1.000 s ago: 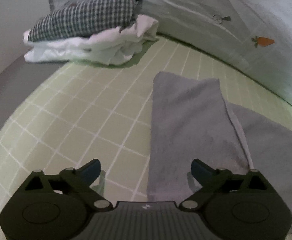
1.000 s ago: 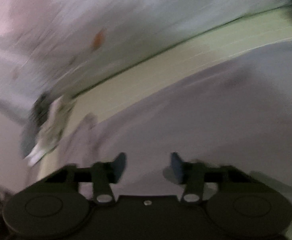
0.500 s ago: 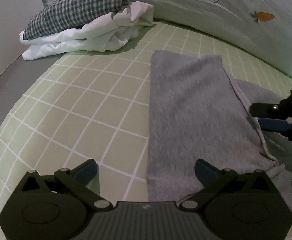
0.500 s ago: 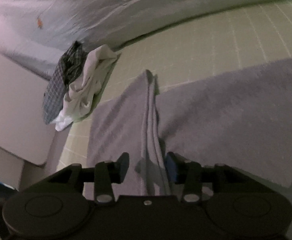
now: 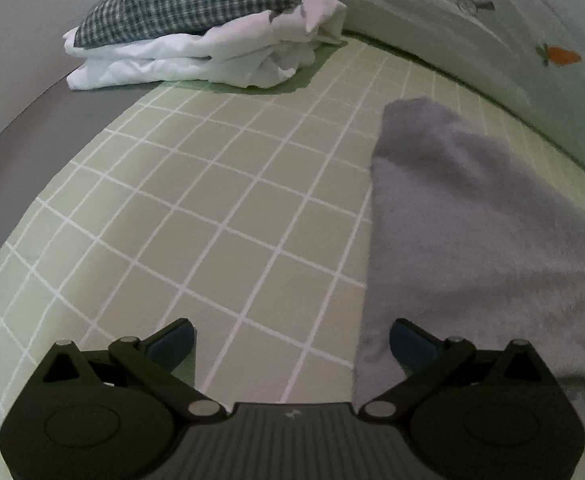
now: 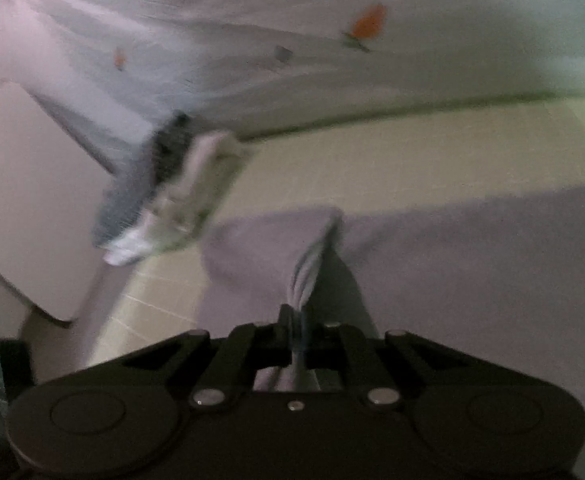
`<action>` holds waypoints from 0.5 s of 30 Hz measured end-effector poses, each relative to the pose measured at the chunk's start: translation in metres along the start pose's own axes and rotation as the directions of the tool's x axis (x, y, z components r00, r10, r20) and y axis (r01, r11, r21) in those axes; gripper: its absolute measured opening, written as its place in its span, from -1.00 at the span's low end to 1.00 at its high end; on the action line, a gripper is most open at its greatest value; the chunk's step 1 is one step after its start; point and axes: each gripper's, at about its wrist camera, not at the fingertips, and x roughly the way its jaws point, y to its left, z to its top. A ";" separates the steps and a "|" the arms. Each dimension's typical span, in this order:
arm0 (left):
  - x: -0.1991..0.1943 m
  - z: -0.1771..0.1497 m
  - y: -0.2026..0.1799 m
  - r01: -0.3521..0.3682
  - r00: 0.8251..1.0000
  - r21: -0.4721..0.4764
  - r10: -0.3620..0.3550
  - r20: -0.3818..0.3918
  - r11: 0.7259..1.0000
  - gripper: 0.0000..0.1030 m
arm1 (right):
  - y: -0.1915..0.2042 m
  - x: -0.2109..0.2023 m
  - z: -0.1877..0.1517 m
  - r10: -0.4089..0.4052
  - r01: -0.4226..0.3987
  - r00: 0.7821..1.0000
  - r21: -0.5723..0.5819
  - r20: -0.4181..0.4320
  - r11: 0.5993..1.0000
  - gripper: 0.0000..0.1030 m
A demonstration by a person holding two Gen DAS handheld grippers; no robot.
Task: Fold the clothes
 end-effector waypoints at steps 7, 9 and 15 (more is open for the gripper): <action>0.001 -0.004 -0.004 -0.016 1.000 0.027 0.016 0.009 1.000 1.00 | -0.020 0.014 -0.029 0.064 -0.050 0.995 0.172 -0.077 0.984 0.05; 0.001 -0.005 -0.004 -0.016 1.000 0.028 0.016 0.012 0.999 1.00 | -0.012 0.019 -0.033 0.084 -0.071 0.992 0.144 -0.091 0.987 -0.10; 0.001 -0.007 -0.001 -0.008 1.000 0.039 0.008 0.002 0.999 1.00 | -0.005 -0.003 -0.027 0.172 -0.161 0.983 0.144 -0.066 0.976 -0.86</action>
